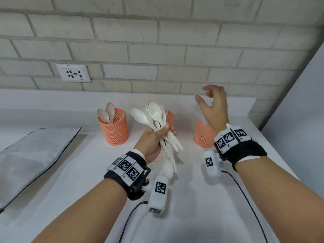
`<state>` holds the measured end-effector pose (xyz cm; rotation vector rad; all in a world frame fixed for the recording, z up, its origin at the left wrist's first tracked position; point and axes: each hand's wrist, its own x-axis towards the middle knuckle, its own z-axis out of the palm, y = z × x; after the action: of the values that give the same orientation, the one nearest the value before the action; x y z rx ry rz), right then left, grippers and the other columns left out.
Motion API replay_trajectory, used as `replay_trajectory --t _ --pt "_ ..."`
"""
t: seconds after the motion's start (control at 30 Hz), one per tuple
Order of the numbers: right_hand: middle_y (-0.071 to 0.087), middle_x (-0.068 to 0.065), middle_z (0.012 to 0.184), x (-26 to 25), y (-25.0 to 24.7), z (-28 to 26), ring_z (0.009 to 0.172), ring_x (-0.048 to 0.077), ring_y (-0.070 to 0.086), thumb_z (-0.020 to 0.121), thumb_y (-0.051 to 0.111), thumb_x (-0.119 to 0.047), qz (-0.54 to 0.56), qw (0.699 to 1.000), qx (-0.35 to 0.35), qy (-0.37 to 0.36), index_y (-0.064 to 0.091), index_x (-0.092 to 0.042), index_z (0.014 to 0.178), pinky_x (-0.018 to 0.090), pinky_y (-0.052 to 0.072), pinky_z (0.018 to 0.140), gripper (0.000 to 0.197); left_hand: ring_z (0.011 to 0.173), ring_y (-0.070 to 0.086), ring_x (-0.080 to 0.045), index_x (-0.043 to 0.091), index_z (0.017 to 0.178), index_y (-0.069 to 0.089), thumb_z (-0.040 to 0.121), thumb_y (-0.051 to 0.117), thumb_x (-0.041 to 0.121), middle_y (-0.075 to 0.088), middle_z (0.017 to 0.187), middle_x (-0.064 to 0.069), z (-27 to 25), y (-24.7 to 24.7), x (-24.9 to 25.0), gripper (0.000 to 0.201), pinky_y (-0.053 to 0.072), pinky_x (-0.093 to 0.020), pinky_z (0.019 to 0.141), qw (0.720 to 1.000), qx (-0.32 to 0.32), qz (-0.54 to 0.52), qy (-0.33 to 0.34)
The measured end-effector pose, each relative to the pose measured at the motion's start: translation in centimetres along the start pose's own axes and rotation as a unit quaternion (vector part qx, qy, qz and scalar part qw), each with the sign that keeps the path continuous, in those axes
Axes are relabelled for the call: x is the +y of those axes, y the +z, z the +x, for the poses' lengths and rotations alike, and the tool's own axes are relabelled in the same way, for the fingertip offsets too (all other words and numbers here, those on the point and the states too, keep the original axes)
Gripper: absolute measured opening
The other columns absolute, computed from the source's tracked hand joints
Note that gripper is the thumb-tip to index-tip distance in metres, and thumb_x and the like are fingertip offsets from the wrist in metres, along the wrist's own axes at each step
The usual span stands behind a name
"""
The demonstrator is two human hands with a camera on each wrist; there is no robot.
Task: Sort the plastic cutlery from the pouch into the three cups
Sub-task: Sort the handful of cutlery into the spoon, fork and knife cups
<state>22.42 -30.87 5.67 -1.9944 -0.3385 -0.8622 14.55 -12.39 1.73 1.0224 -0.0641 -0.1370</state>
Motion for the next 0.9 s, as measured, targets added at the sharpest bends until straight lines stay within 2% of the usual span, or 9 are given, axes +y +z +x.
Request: replay_trajectory --t 0.1,0.2,0.3,0.4,0.5,0.6,0.73,0.8,0.9 --pt "0.061 0.003 0.081 -3.9 0.6 -1.7 0.073 0.011 0.055 0.083 0.066 -0.01 0.072 0.98 -0.184 0.001 0.064 -0.009 0.084 0.017 0.042 0.067 0.003 0.071 0.064 -0.014 0.006 0.103 0.054 0.094 0.047 0.004 0.063 0.072 -0.002 -0.1 0.3 -0.2 0.012 0.056 -0.024 0.07 1.0 0.011 0.012 0.007" --pt "0.065 0.006 0.063 -5.8 1.7 -3.4 0.057 0.015 0.061 0.08 0.071 -0.017 0.106 0.947 -0.293 0.073 0.065 0.0 0.076 0.03 0.051 0.062 0.019 0.076 0.062 -0.017 0.004 0.109 0.057 0.091 0.053 0.005 0.063 0.084 -0.009 -0.5 0.5 0.0 0.019 0.055 -0.027 0.073 0.998 0.016 0.055 0.022" --pt "0.063 0.012 0.061 -6.5 2.6 -4.2 0.048 0.017 0.058 0.076 0.076 -0.016 0.107 0.94 -0.301 0.118 0.063 0.0 0.076 0.031 0.051 0.058 0.02 0.084 0.061 -0.025 0.002 0.108 0.059 0.092 0.049 0.002 0.063 0.088 -0.014 -1.1 0.1 0.2 0.019 0.05 -0.039 0.086 0.996 0.024 0.081 0.018" --pt "0.062 0.011 0.061 -7.5 3.0 -4.7 0.045 0.015 0.057 0.074 0.075 -0.009 0.076 0.937 -0.327 0.099 0.063 -0.003 0.077 0.028 0.052 0.054 0.014 0.091 0.056 -0.033 0.004 0.102 0.061 0.093 0.046 0.0 0.06 0.09 -0.019 -1.9 -0.4 0.6 0.018 0.043 -0.052 0.093 0.996 0.018 0.087 0.019" --pt "0.061 0.01 0.059 -8.4 3.3 -4.8 0.048 0.019 0.059 0.083 0.061 -0.006 0.07 0.943 -0.31 0.103 0.058 -0.004 0.071 0.035 0.054 0.057 0.013 0.079 0.067 -0.02 0.005 0.103 0.06 0.093 0.044 -0.001 0.069 0.08 -0.009 -2.7 -1.0 1.3 0.019 0.055 -0.033 0.078 0.997 -0.001 0.069 0.015" --pt "0.065 0.017 0.077 -9.0 3.7 -4.6 0.072 0.032 0.064 0.092 0.043 -0.011 0.069 0.951 -0.272 0.128 0.05 -0.005 0.081 0.045 0.054 0.074 0.015 0.067 0.068 -0.011 0.002 0.101 0.06 0.094 0.042 -0.002 0.071 0.073 -0.004 -2.9 -2.0 1.7 0.02 0.056 -0.021 0.064 0.999 0.004 0.042 0.001" --pt "0.054 0.006 0.068 -10.1 3.9 -4.9 0.06 0.019 0.052 0.096 0.032 -0.01 0.153 0.944 -0.238 0.173 0.042 -0.007 0.091 0.031 0.046 0.063 0.012 0.066 0.064 -0.011 0.002 0.098 0.06 0.092 0.049 0.001 0.066 0.073 -0.005 -3.2 -3.1 2.1 0.013 0.054 -0.02 0.062 0.998 0.059 0.015 0.002" --pt "0.049 0.001 0.067 -10.2 4.2 -5.6 0.056 0.012 0.046 0.097 0.039 -0.016 0.19 0.926 -0.26 0.2 0.044 -0.011 0.086 0.026 0.04 0.055 0.013 0.069 0.066 -0.013 0.0 0.098 0.062 0.091 0.051 0.003 0.068 0.074 -0.005 -3.3 -3.5 2.5 0.013 0.055 -0.021 0.061 0.997 0.073 -0.009 0.012" --pt "0.06 -0.005 0.077 -9.7 5.2 -7.1 0.061 0.001 0.053 0.092 0.054 -0.018 0.18 0.906 -0.336 0.185 0.055 -0.018 0.081 0.016 0.04 0.06 0.011 0.075 0.07 -0.015 0.0 0.097 0.063 0.093 0.048 0.006 0.072 0.079 -0.005 -3.4 -3.5 3.2 0.016 0.056 -0.025 0.062 0.997 0.072 -0.019 0.022"
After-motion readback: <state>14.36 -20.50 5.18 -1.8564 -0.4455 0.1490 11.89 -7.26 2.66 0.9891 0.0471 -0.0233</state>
